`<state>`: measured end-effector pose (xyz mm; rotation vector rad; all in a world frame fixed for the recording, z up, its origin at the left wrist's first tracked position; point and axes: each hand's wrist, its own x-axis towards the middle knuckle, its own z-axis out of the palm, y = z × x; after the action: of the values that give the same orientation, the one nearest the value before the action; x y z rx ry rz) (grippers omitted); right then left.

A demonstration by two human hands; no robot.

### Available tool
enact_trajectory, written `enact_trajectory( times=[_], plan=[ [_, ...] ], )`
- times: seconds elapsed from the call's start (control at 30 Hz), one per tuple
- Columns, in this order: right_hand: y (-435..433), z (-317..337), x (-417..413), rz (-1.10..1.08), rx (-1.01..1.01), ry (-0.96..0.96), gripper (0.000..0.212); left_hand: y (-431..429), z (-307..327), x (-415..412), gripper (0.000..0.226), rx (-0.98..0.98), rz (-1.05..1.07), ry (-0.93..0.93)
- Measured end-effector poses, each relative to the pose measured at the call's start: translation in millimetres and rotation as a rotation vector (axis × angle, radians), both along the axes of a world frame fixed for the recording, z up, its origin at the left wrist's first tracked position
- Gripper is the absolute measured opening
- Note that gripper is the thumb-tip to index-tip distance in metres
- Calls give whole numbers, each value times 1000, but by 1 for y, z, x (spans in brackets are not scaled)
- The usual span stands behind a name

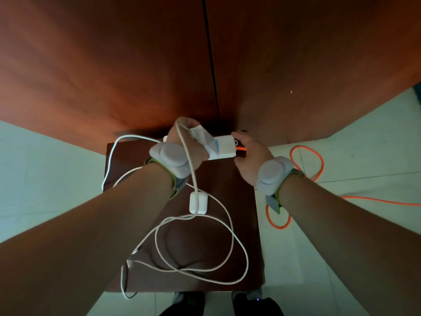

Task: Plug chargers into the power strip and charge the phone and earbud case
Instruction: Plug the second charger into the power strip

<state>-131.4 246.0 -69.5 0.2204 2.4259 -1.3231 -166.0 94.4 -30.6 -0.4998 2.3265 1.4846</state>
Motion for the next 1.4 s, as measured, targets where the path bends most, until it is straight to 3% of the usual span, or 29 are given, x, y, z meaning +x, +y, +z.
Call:
enact_trajectory(
  times=[0.13,0.3,0.5,0.8,1.1,1.27,1.4],
  plan=[
    [-2,-6,-1,324,244,-89,74,-2,-7,6,45,-98,-68,48],
    [-5,-10,2,467,353,-166,78,-4,-13,4,48,-192,-121,90],
    [-2,-21,6,482,344,-177,79,-4,-15,-1,45,-303,-129,99],
    [1,-19,17,497,410,-129,82,-15,-17,4,48,-322,-202,158],
    [0,-21,20,470,500,-88,85,-12,-15,7,66,-306,-157,98],
    [-1,-25,22,453,475,-76,87,-7,-18,7,61,-363,-203,139],
    [-2,-28,24,436,453,-74,88,-4,-18,7,45,-415,-252,162]
  ],
)
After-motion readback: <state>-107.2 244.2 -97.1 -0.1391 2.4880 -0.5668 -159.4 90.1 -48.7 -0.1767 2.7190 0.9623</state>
